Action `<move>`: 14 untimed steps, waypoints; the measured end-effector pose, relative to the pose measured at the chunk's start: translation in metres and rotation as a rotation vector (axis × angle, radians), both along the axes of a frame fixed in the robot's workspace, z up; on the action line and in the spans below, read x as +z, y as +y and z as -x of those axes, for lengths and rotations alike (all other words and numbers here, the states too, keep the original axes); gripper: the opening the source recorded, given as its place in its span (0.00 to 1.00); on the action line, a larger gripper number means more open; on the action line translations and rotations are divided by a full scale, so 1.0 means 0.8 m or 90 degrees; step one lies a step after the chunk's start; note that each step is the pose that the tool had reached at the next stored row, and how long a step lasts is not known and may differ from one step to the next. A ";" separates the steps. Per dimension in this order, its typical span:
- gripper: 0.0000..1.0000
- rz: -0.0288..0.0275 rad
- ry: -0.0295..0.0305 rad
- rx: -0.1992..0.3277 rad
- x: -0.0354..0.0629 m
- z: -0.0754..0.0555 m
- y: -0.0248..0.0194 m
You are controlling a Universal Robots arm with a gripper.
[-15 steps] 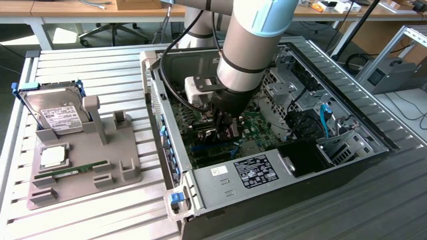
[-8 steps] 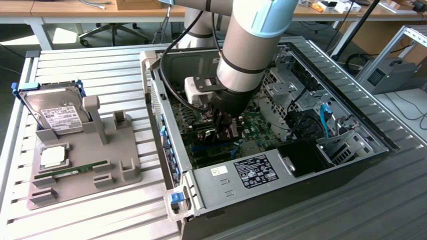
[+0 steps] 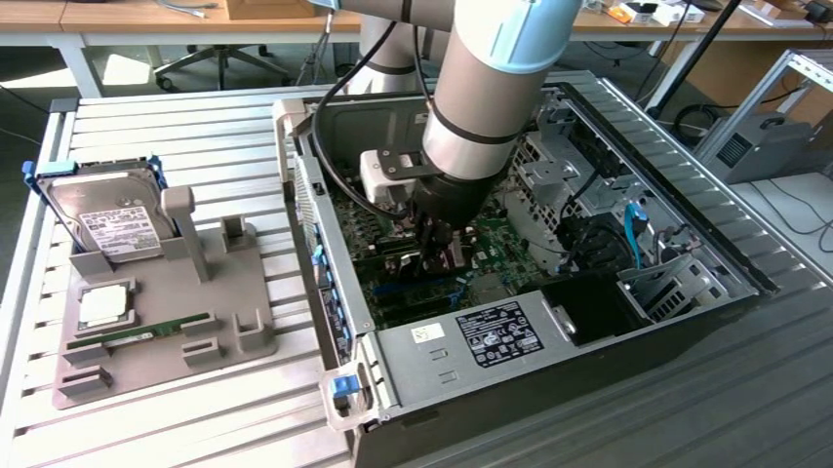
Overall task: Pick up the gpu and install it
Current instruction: 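Insert the gpu into the slot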
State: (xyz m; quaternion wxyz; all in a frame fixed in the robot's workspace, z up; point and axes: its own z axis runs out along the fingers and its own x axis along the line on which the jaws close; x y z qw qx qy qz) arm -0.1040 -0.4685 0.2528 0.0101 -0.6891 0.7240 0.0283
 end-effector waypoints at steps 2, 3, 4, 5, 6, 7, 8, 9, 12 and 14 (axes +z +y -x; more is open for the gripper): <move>0.27 0.0000 0.0001 0.001 0.000 0.000 0.0000; 0.27 0.0001 0.0001 0.001 0.000 0.000 0.0000; 0.27 0.0000 0.0001 0.001 0.000 0.000 0.0000; 0.27 0.0000 0.0001 0.001 0.000 0.000 0.0000; 0.27 0.0000 0.0001 0.001 0.000 0.000 0.0000; 0.27 0.0000 0.0000 0.001 0.000 0.000 0.0000; 0.27 0.0000 0.0001 0.001 0.000 0.000 0.0000; 0.27 0.0000 0.0001 0.001 0.000 0.000 0.0000; 0.27 0.0000 0.0001 0.001 0.000 0.000 0.0000; 0.27 -0.0004 0.0000 0.001 0.000 0.000 0.0000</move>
